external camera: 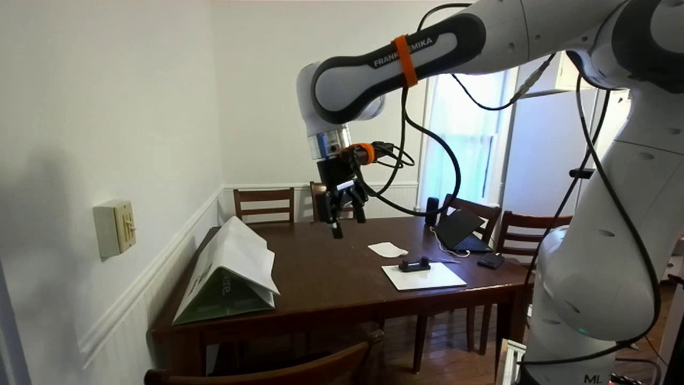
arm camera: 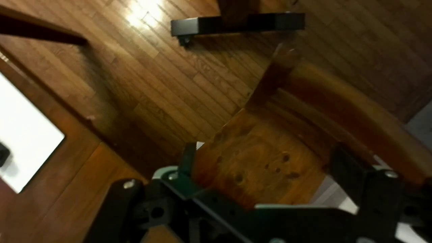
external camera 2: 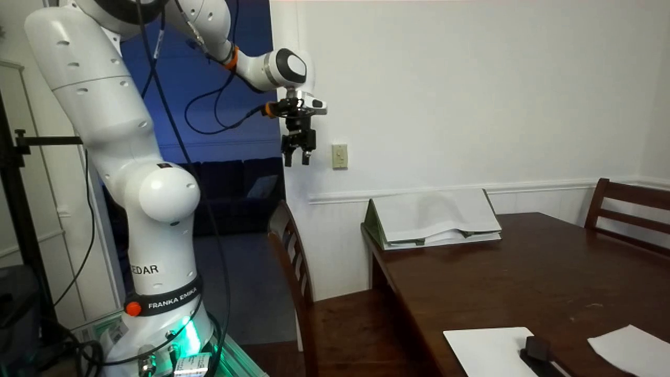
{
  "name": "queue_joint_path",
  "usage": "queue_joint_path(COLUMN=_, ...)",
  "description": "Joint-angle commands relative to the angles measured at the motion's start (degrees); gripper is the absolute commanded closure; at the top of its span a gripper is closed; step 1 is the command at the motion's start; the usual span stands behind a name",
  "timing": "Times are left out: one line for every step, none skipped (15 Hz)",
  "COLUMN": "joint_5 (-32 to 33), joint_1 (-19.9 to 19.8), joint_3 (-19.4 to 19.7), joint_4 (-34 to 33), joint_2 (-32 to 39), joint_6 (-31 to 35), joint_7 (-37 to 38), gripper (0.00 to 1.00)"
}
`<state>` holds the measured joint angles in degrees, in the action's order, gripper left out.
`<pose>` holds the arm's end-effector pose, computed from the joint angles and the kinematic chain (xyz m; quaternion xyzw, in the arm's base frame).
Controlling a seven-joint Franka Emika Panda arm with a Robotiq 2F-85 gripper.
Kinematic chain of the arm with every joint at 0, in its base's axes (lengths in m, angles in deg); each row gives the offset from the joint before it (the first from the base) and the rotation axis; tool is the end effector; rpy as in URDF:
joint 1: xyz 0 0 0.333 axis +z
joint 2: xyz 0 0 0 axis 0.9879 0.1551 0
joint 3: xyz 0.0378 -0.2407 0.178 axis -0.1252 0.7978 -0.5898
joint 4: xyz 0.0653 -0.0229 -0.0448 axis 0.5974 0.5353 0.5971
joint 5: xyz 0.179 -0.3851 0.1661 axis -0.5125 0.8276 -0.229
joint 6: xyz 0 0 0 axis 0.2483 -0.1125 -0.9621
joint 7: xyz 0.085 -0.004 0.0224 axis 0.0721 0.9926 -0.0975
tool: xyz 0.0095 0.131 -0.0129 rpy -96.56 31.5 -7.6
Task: Push the chair in towards the table
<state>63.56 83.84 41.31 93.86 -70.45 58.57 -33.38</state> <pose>0.4949 0.0747 0.4363 0.9919 -0.0340 -0.1066 0.0599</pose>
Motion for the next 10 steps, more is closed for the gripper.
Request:
queue_joint_path(joint_5=-7.58, joint_1=1.91, joint_3=-3.56, joint_4=-2.18, joint_2=2.68, joint_6=-1.76, joint_7=13.96, gripper=0.0)
queue_joint_path(joint_5=-8.69, joint_1=2.64, joint_3=-5.24, joint_4=-1.44, joint_2=2.84, joint_6=-0.24, joint_7=18.85, gripper=0.0)
queue_joint_path(joint_5=-9.1, joint_1=3.3, joint_3=-6.87, joint_4=-0.73, joint_2=2.96, joint_6=1.27, joint_7=23.16, gripper=0.0)
queue_joint_path(joint_5=-9.05, joint_1=4.09, joint_3=-8.62, joint_4=-0.34, joint_2=3.41, joint_6=2.07, joint_7=27.07, gripper=0.0)
queue_joint_path(joint_5=-7.64, joint_1=5.05, joint_3=-10.58, joint_4=0.09, joint_2=3.83, joint_6=3.18, joint_7=31.45, gripper=0.0)
queue_joint_path(joint_5=-5.61, joint_1=6.01, joint_3=-12.69, joint_4=0.66, joint_2=4.34, joint_6=4.36, joint_7=36.12, gripper=0.0)
queue_joint_path(joint_5=-4.64, joint_1=7.09, joint_3=-14.14, joint_4=0.41, joint_2=5.25, joint_6=4.53, joint_7=39.68, gripper=0.0)
queue_joint_path(joint_5=-4.26, joint_1=8.22, joint_3=-15.31, joint_4=-0.08, joint_2=6.34, joint_6=4.19, joint_7=41.87, gripper=0.0)
queue_joint_path(joint_5=-5.91, joint_1=7.71, joint_3=-12.86, joint_4=-0.12, joint_2=5.15, joint_6=3.31, joint_7=36.93, gripper=0.0)
queue_joint_path(joint_5=-5.47, joint_1=8.76, joint_3=-13.99, joint_4=-0.12, joint_2=5.81, joint_6=3.49, joint_7=39.4, gripper=0.0)
